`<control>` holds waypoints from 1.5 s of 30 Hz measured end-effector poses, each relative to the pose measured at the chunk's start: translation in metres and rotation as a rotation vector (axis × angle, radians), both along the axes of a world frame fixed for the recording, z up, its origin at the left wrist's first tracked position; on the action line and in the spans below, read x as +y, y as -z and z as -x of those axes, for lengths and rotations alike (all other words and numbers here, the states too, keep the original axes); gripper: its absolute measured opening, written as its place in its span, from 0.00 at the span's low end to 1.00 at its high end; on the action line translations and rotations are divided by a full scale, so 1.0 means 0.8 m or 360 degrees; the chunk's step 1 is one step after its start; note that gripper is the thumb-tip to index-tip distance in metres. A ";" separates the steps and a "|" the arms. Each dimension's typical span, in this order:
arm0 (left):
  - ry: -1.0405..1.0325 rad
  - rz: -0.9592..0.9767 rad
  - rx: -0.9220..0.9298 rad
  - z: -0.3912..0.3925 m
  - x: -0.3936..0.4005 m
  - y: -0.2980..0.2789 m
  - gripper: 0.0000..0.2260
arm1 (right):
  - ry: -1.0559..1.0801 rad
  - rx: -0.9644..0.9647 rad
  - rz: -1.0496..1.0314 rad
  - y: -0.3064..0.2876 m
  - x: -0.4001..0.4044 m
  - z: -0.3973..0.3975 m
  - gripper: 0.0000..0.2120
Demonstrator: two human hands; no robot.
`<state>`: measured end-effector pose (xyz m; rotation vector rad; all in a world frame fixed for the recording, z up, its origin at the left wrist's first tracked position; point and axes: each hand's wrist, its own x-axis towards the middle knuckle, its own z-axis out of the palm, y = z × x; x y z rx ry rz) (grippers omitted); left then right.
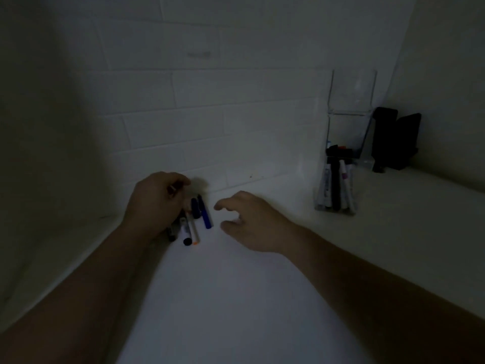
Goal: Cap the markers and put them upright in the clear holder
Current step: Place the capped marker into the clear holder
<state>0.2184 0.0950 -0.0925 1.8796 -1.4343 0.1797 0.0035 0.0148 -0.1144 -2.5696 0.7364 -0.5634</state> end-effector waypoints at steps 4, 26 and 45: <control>0.0047 0.0047 -0.0040 0.004 0.004 0.005 0.12 | -0.0073 0.0063 0.0129 0.011 0.009 -0.036 0.16; 0.0135 -0.0700 -0.0556 0.005 -0.035 0.006 0.17 | 0.0645 0.0003 0.0202 0.035 -0.061 0.145 0.12; 0.0494 -0.0299 0.0168 0.154 -0.080 0.026 0.09 | 0.0768 -0.0556 -0.0117 0.012 -0.050 0.153 0.10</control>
